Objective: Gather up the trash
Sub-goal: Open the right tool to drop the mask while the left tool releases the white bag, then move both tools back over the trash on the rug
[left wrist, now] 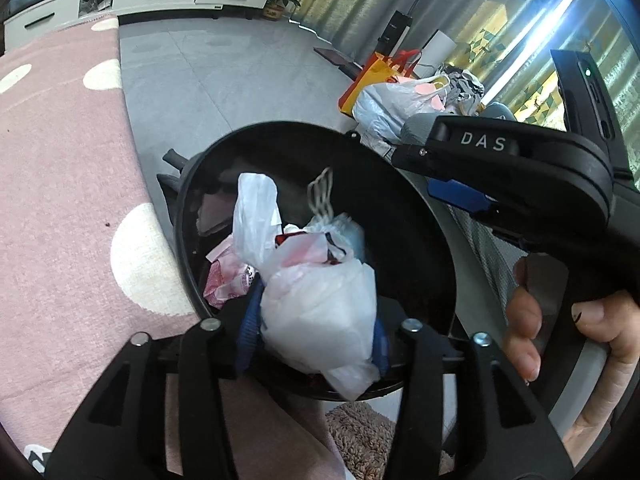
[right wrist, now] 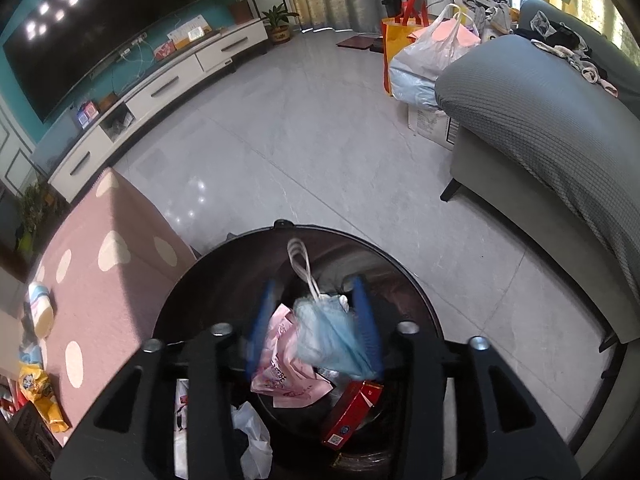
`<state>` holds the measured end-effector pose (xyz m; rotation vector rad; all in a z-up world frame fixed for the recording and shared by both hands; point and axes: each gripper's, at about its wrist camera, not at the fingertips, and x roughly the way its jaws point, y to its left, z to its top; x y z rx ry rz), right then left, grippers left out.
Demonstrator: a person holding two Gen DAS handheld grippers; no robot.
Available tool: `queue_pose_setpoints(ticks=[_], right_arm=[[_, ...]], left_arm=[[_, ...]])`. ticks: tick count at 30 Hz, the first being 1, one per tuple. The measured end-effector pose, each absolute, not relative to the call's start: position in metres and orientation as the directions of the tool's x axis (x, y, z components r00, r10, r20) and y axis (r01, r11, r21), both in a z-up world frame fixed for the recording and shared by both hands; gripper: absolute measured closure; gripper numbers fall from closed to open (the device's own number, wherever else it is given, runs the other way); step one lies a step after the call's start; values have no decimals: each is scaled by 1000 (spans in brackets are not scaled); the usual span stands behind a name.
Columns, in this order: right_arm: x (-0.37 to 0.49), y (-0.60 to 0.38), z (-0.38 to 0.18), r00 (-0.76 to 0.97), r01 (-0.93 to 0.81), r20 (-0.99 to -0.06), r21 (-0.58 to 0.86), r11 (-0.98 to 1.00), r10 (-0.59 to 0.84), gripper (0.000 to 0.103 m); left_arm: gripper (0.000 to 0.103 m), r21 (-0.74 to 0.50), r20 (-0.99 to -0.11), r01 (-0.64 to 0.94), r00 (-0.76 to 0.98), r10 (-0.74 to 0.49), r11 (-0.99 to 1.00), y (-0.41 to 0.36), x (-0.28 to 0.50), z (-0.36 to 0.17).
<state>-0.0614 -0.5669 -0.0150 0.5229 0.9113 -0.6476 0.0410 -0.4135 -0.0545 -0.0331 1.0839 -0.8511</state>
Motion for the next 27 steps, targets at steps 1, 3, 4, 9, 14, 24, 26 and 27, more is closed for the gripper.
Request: queue_pose_setpoints(ticks=[1,3,4,9,14,24,26,27], right_arm=[[-61,-567,-14,452,706,-845,142,694,-287,50],[-63,-567,-12,461,707,-840,151,691,-288,45],[-63,-567,-11,465,706,-838,155,691,-287,43],[-62,-564,-8,473,702,-832,157,695,-290,36],[-62,-560,-3,488,696,-823,166,698,-291,29],[-55,-544,6,520,666,-806,175,725,-283,16],[-52,-539,7,532,654,-802,183,734,-273,16],[-50,-537,8,535,649,-800,186,738,-269,16]], left_arm=[[47,-413,-758,592,198,-622,692,-412,41,-53],[38,-405,-752,596,214,-624,693,-409,40,-48],[34,-403,-747,596,224,-626,694,-407,40,-45],[13,-387,-727,592,276,-629,707,-396,43,-29],[4,-393,-709,565,316,-630,726,-373,50,-13],[3,-347,-718,428,451,-530,835,-307,66,5],[3,-341,-721,400,469,-510,851,-294,69,6],[3,-335,-725,383,479,-495,861,-284,69,6]])
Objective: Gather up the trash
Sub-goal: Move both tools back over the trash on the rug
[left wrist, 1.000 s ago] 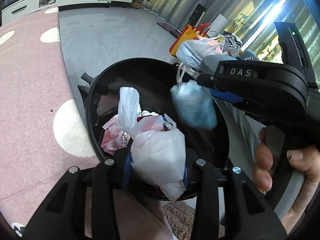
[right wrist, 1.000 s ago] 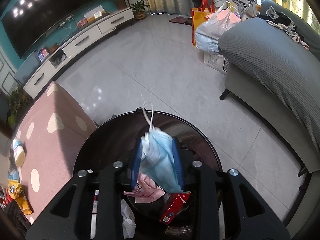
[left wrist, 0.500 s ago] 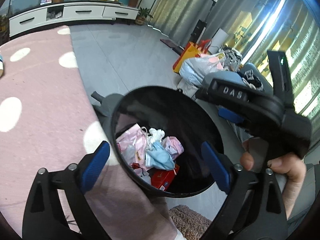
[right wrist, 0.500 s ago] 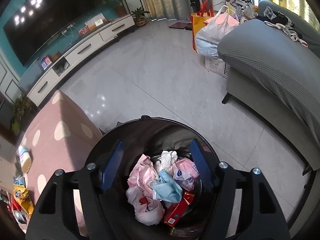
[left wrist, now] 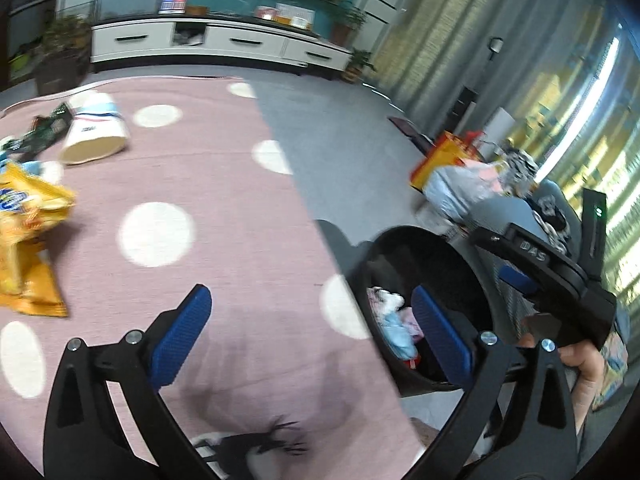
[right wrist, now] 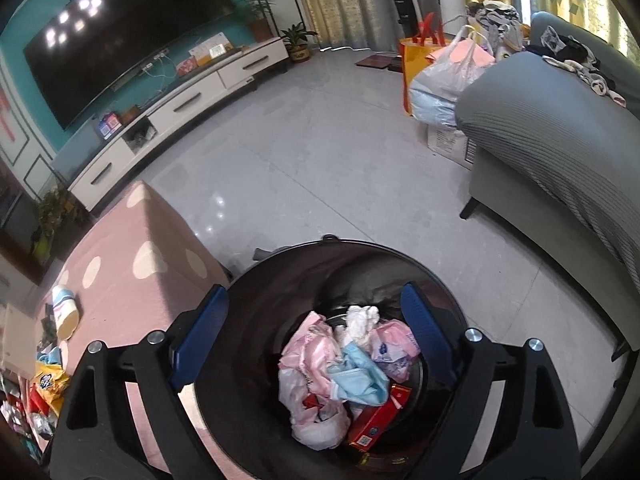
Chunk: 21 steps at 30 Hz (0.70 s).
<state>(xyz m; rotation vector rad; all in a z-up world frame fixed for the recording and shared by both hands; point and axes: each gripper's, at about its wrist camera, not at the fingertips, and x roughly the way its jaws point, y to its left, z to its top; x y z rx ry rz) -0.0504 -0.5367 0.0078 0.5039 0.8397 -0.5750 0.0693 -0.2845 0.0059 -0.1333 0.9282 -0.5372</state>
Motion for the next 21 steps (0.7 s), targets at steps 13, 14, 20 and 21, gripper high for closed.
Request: queue_pose_setpoints(ticks=[13,14,20,21], right_arm=[[-21,-478,9,585,520,-785,173,837,-201,3],[-19,-475,8,584,515,-787,167,841,-201,3],[-5,-444,1,576,450,-799,133,883,-173,3],[-3,-440,0,575,441,-800,129,888,-169,3]], left_arm=[[3,-315,-754,101,578,-313,944,-152,80,-3],[3,-315,-757,86,578,-305,945,-146,78,-7],[3,-300,-781,0,575,-246,954,-106,77,-23],[3,-298,-781,-7,577,-239,955,-103,77,-23]])
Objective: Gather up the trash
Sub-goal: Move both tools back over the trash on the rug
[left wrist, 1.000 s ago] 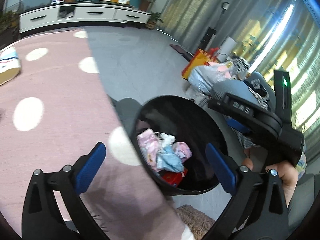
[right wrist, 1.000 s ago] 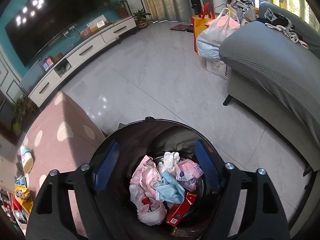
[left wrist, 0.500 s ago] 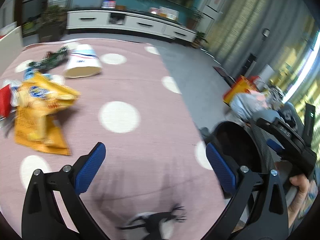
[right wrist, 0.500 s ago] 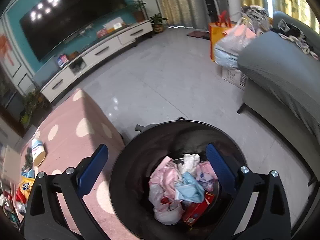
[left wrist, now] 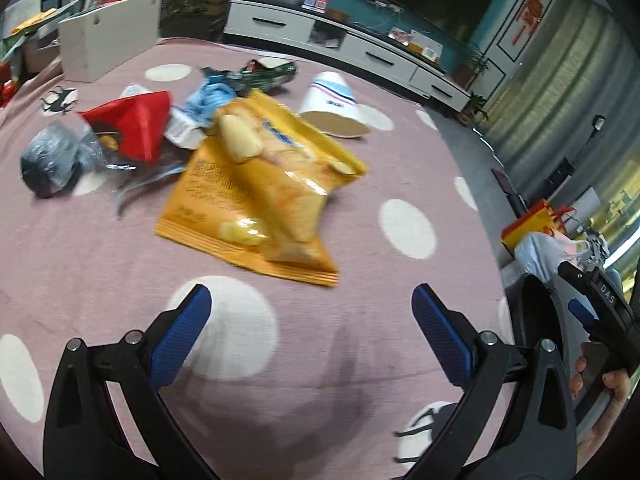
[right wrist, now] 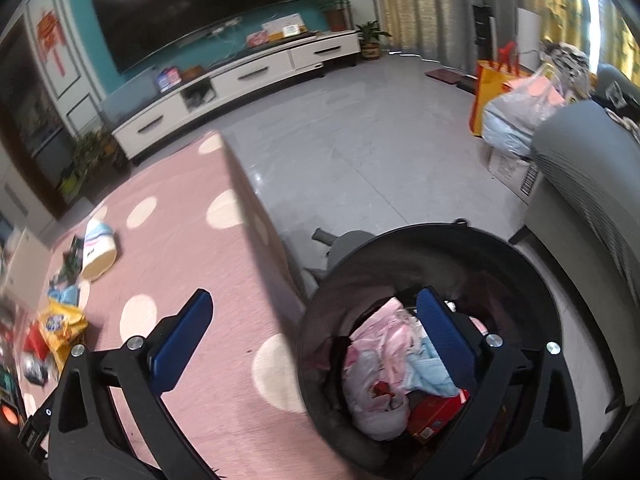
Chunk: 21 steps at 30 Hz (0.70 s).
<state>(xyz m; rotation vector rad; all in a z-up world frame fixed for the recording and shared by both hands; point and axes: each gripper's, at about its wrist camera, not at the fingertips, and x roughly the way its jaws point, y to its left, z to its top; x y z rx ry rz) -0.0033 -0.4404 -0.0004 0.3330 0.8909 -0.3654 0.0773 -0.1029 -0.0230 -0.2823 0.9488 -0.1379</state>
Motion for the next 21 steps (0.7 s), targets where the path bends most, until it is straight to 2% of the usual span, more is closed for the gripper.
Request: queue_pose_setpoints(ticks=[15,21], right_arm=[[14,-385,-16,560,291,-818,44,956,-133,3],[14,-383,-18,558,289,-820,44,956,-131,3]], left_arm=[[3,-247,-788,-59,593,-164,967,-66,107,-25],[3,-225,-800,19,567,-196,974,-71,131,-30]])
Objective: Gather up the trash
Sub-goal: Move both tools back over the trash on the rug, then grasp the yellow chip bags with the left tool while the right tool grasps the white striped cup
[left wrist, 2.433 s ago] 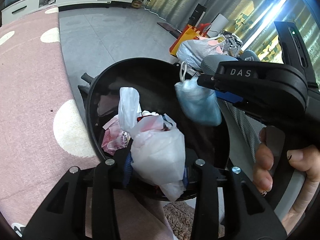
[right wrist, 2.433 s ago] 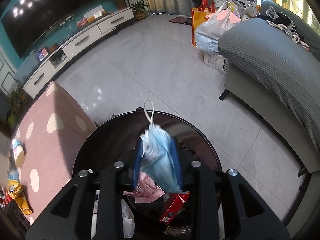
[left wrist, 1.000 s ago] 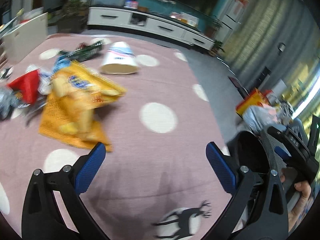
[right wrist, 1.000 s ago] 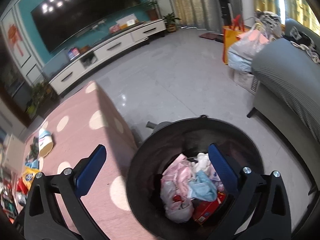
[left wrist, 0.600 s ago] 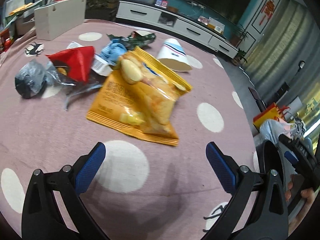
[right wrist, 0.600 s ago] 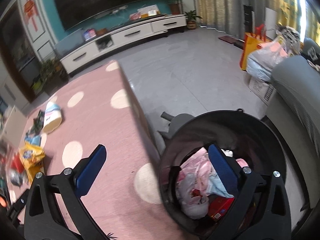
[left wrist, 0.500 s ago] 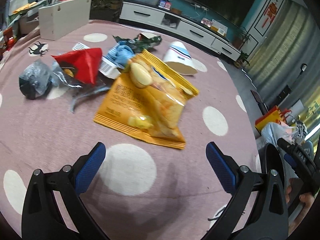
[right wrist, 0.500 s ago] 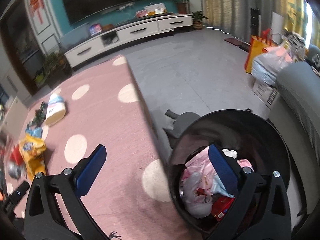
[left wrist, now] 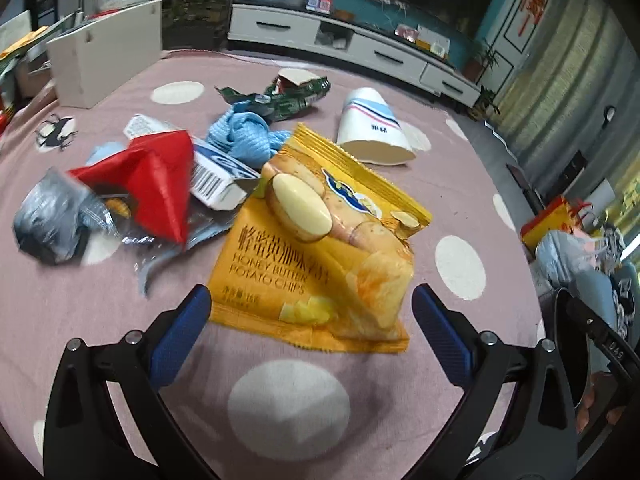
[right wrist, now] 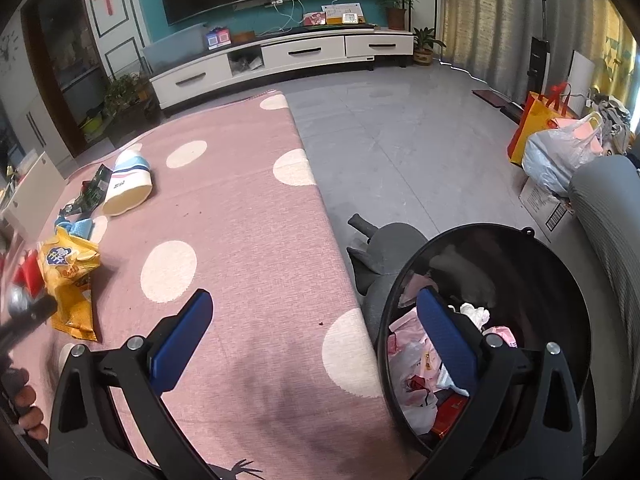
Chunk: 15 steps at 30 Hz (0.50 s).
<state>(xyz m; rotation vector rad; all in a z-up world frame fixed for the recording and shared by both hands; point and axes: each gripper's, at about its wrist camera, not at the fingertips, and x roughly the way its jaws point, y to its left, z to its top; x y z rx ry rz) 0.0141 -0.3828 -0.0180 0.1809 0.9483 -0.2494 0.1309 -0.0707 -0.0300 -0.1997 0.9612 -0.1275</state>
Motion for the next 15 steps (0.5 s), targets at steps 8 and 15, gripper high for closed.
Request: queue_pose_setpoints(ticks=[8,15], right_arm=[[18,-380,-22,548,286,-825,28,958,-140,3],[26,-374,-27,538,264,-834,25,964,-125,3]], left_arm=[[3,-169,-822,50,544,-169,984,-76,155,-38],[3,-262,-804,69,537,-258,963,-67,159,-44]])
